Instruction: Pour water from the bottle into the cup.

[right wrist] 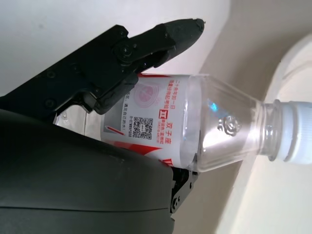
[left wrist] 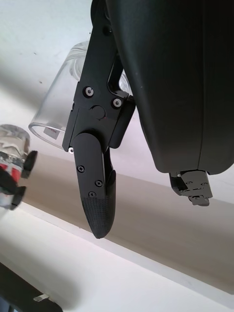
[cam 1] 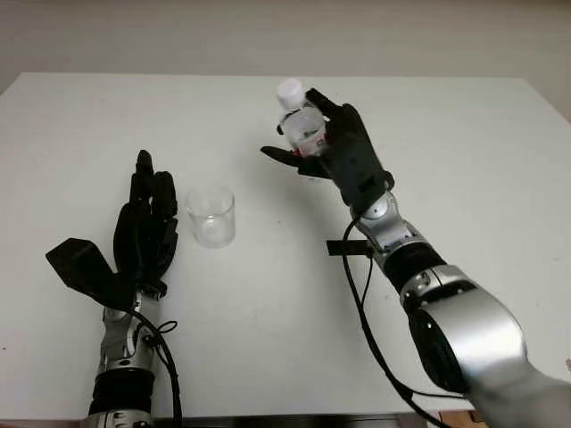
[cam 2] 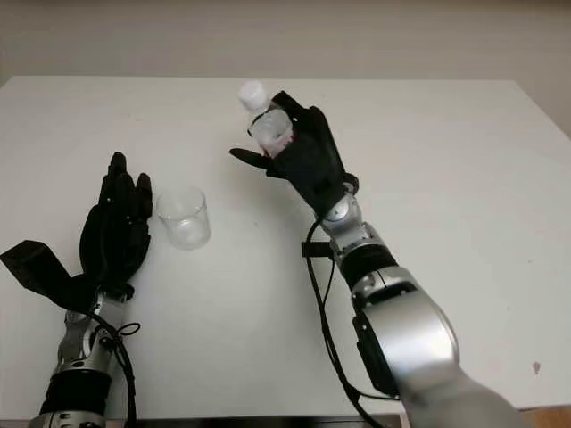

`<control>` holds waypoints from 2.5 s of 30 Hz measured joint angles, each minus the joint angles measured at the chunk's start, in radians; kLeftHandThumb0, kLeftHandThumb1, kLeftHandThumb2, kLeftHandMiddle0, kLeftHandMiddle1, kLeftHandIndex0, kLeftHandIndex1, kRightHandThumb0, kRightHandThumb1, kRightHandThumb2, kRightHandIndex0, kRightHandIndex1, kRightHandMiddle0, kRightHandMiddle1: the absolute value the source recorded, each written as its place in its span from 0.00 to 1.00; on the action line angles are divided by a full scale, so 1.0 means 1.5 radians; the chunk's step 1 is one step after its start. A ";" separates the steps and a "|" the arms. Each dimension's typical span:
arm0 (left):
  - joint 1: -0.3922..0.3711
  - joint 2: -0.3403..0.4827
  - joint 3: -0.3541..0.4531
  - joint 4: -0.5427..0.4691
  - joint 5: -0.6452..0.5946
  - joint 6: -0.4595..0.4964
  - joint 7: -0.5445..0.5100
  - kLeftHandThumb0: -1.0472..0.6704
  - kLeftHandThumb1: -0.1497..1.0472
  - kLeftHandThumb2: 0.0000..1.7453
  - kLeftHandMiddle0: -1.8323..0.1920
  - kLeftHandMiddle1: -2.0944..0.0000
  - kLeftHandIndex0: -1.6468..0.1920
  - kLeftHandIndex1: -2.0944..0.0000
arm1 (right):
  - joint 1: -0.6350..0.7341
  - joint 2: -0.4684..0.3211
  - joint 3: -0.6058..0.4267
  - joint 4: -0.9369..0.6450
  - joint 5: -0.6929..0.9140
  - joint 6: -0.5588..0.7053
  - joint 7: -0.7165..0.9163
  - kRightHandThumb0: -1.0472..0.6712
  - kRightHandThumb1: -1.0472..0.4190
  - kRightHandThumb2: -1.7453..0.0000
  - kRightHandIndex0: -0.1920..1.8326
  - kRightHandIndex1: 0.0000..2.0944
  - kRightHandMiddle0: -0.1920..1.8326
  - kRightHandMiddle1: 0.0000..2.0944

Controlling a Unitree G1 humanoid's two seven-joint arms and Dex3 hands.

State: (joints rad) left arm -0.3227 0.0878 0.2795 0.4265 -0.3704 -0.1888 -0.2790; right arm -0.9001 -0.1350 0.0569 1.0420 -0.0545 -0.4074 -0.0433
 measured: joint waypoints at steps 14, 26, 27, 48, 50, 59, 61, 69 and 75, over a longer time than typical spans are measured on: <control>0.014 0.004 0.001 -0.015 -0.008 0.022 -0.007 0.21 1.00 0.26 1.00 0.98 1.00 0.98 | 0.291 -0.050 -0.120 -0.590 0.193 0.431 0.136 0.38 0.00 0.80 0.79 1.00 0.60 1.00; 0.020 0.007 0.000 -0.028 -0.007 0.045 -0.010 0.21 1.00 0.28 1.00 0.98 0.99 0.97 | 0.329 -0.050 -0.128 -0.719 0.222 0.557 0.134 0.39 0.00 0.78 0.86 1.00 0.62 1.00; 0.021 0.007 0.000 -0.029 -0.006 0.045 -0.010 0.22 1.00 0.28 1.00 0.98 0.99 0.97 | 0.329 -0.050 -0.125 -0.717 0.216 0.558 0.133 0.38 0.00 0.78 0.86 1.00 0.63 1.00; 0.034 0.010 0.003 -0.054 -0.015 0.066 -0.011 0.21 1.00 0.26 1.00 0.98 1.00 0.98 | 0.357 -0.037 -0.083 -0.635 0.156 0.512 0.167 0.36 0.00 0.77 0.90 1.00 0.72 1.00; 0.035 0.010 0.005 -0.056 -0.015 0.068 -0.011 0.22 1.00 0.26 1.00 0.98 1.00 0.98 | 0.381 -0.036 -0.077 -0.642 0.156 0.495 0.176 0.36 0.00 0.77 0.89 1.00 0.72 1.00; 0.038 0.020 0.008 -0.057 -0.014 0.071 -0.012 0.21 1.00 0.26 0.99 0.97 0.99 0.97 | 0.446 -0.028 -0.060 -0.661 0.143 0.413 0.197 0.36 0.00 0.76 0.88 1.00 0.70 1.00; 0.039 0.020 0.008 -0.058 -0.014 0.071 -0.012 0.21 1.00 0.26 0.99 0.97 0.99 0.97 | 0.448 -0.025 -0.060 -0.658 0.143 0.405 0.197 0.36 0.00 0.76 0.88 1.00 0.69 1.00; 0.041 0.021 0.007 -0.059 -0.013 0.071 -0.012 0.21 1.00 0.26 0.99 0.97 0.99 0.97 | 0.449 -0.021 -0.060 -0.632 0.138 0.372 0.195 0.36 0.00 0.76 0.88 1.00 0.69 1.00; 0.043 0.020 0.008 -0.059 -0.013 0.071 -0.012 0.21 1.00 0.25 0.99 0.97 0.99 0.97 | 0.439 -0.011 -0.065 -0.598 0.134 0.338 0.183 0.36 0.00 0.76 0.88 1.00 0.69 1.00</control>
State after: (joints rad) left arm -0.2580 0.1184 0.2910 0.3380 -0.3905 -0.0822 -0.2976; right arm -0.2410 -0.1519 -0.0409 0.1449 0.1469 0.0993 0.2318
